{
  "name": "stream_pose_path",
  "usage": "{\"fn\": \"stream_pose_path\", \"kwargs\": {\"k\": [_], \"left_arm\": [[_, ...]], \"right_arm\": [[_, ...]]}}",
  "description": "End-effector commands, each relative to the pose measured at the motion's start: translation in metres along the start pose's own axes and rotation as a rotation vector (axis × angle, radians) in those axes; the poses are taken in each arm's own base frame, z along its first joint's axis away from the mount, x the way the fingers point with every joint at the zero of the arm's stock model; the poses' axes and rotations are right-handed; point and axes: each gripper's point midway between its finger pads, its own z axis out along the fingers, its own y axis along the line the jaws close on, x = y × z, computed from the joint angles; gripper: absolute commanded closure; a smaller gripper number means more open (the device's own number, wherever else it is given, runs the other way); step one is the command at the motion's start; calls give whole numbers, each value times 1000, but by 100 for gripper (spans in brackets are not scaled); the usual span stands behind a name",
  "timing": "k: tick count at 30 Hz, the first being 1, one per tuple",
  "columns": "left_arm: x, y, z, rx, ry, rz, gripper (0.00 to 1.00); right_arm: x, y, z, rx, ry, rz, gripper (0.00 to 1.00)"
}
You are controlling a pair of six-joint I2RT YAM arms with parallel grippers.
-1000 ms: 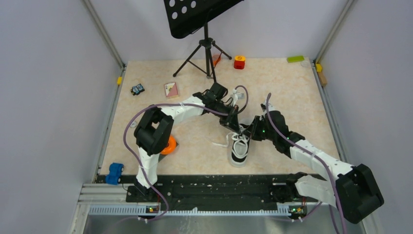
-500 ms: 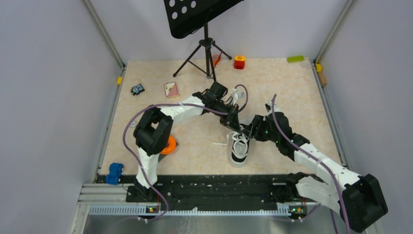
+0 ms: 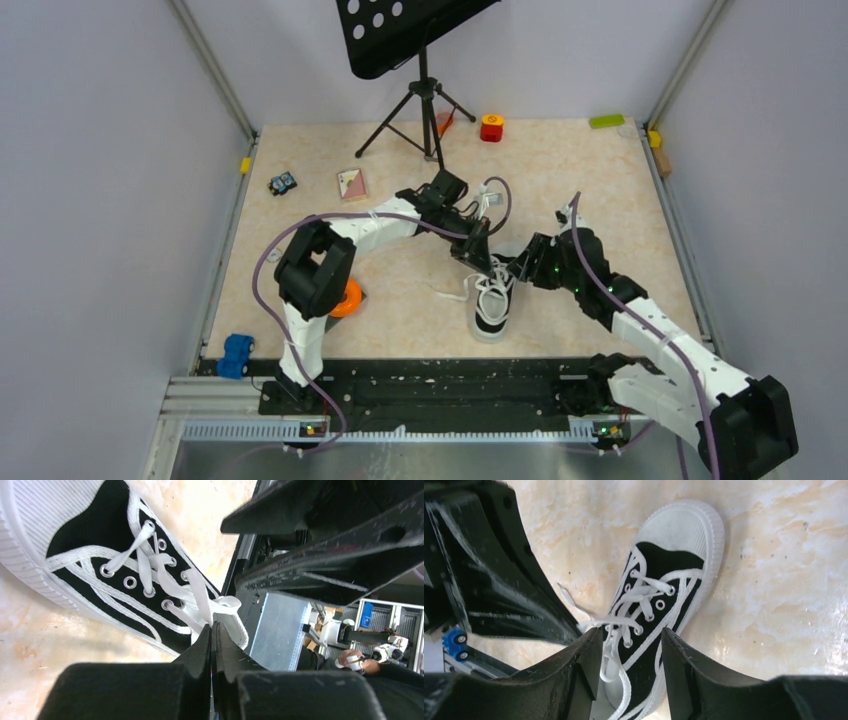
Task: Tie the shoes
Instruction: Cross the shoelace with the shoelace.
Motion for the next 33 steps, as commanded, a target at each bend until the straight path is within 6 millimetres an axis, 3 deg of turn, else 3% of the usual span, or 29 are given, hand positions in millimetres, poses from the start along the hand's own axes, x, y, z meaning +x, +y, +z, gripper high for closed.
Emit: {"fn": "stream_pose_path", "kwargs": {"k": [1,5,9,21,33], "left_arm": [[8,-31,-5,76,39,91,100],[14,-30,1,72,58,83,100],[15,-30,3,70,57,85,100],[19,-28,3,72,58,82,100],[31,-24,3,84,83,90,100]], "right_arm": [[-37,21,-2,-51,-43,-10,52],[-45,29,7,-72,-3,-6,52],[-38,36,20,-91,86,9,53],[-10,25,29,-51,198,104,53],[-3,21,55,-51,223,145,53]]}}
